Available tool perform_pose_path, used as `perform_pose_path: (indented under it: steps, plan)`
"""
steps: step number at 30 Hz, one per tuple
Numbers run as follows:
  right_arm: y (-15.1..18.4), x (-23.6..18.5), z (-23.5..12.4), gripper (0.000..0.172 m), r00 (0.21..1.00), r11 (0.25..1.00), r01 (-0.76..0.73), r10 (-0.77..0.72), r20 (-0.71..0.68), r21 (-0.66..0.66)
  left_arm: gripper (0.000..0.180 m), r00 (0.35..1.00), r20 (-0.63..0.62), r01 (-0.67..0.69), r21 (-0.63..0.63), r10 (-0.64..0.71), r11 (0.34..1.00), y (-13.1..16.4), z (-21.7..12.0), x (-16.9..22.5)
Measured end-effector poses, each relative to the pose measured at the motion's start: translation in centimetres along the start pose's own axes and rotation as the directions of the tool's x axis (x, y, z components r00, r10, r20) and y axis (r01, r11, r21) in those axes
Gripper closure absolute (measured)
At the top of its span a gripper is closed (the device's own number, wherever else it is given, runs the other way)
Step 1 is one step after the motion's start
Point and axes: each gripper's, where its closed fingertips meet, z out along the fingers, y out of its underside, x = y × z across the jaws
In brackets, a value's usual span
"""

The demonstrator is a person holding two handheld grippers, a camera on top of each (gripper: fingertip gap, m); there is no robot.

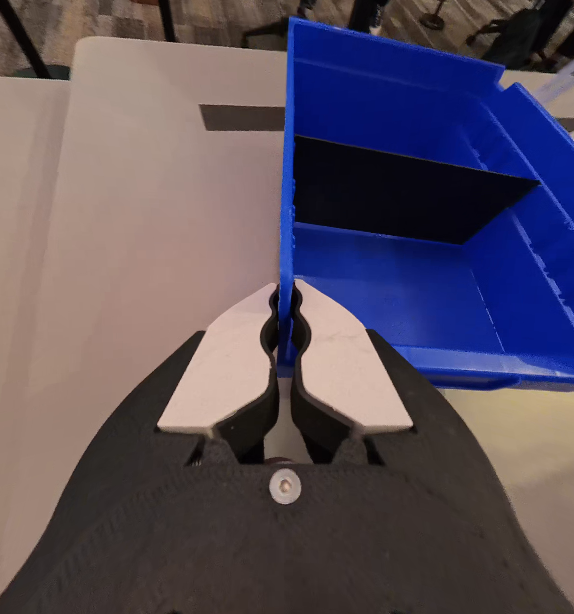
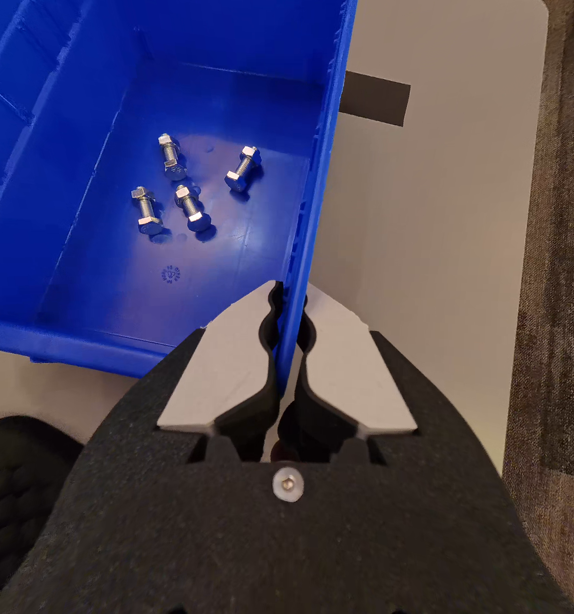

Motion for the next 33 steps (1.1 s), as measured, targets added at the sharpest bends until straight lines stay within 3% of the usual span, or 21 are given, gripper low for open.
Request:
perform_pose_path:
  steps: [10,20,27,33]
  plan:
    - [0.4,-1.8,-1.4,0.167,0.991,0.996,0.063,-0.054,0.119,-0.070,0.177,0.999,-0.038,-0.023,-0.065,0.020,0.998,2.2,-3.9,1.8]
    - [0.3,-5.0,-2.0,0.167,0.943,0.976,0.208,-0.182,0.280,-0.065,0.177,0.980,-0.176,-0.118,-0.116,0.096,0.986,5.1,-6.4,4.3]
    - [0.0,-7.7,-1.9,0.167,0.877,0.946,0.324,-0.294,0.380,-0.016,0.176,0.927,-0.347,-0.197,-0.123,0.144,0.973,7.2,-6.8,7.4]
    - [-0.9,-10.3,-1.4,0.167,0.800,0.913,0.403,-0.387,0.459,0.067,0.175,0.837,-0.500,-0.320,-0.119,0.221,0.940,8.4,-6.7,11.8]
